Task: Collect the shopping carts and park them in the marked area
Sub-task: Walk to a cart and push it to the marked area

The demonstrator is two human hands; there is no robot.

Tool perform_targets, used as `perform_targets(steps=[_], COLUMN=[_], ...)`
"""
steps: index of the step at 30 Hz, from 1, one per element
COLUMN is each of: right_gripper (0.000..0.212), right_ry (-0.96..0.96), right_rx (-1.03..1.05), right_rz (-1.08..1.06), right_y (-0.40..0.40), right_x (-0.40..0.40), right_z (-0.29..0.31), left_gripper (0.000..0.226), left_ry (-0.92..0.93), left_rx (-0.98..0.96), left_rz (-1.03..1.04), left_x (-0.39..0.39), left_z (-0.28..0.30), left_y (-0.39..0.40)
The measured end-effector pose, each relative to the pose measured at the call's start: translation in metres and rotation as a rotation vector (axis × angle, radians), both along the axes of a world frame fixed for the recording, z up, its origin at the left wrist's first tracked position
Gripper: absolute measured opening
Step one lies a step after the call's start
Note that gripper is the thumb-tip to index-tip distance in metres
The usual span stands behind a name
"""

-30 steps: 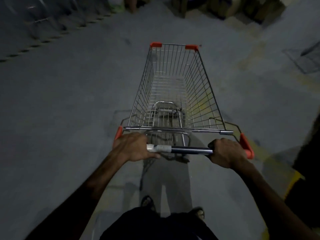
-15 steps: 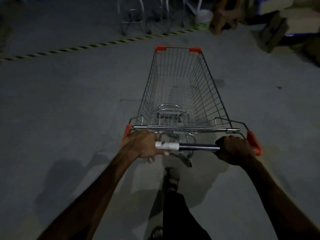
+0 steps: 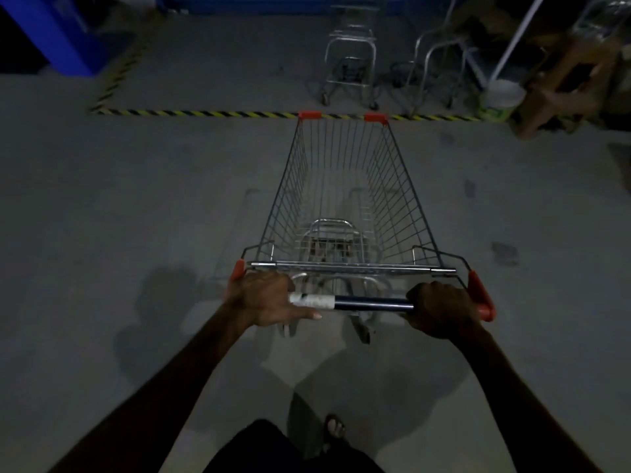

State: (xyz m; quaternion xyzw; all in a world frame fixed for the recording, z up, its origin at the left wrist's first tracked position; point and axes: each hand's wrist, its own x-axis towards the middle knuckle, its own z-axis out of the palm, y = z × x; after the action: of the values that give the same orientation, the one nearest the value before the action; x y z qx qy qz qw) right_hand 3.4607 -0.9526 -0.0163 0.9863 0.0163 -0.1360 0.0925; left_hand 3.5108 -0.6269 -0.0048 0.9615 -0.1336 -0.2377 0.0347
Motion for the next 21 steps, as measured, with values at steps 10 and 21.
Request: perform_targets(steps=[10,21], right_gripper=[0.052,0.049], right_ry=[0.061,0.119], right_rx=[0.003,0.027], right_rz=[0.028,0.018], right_y=[0.027,0.069], right_x=[0.223,0.466], right_z=[0.016,0.027], left_gripper=[0.106,0.106], left_ry=[-0.085,-0.027], left_rx=[-0.047,-0.079], left_rz=[0.049,0.083], left_x=[0.199,0.435], left_z=[-0.005,-0.002], left_y=[0.024,0.065])
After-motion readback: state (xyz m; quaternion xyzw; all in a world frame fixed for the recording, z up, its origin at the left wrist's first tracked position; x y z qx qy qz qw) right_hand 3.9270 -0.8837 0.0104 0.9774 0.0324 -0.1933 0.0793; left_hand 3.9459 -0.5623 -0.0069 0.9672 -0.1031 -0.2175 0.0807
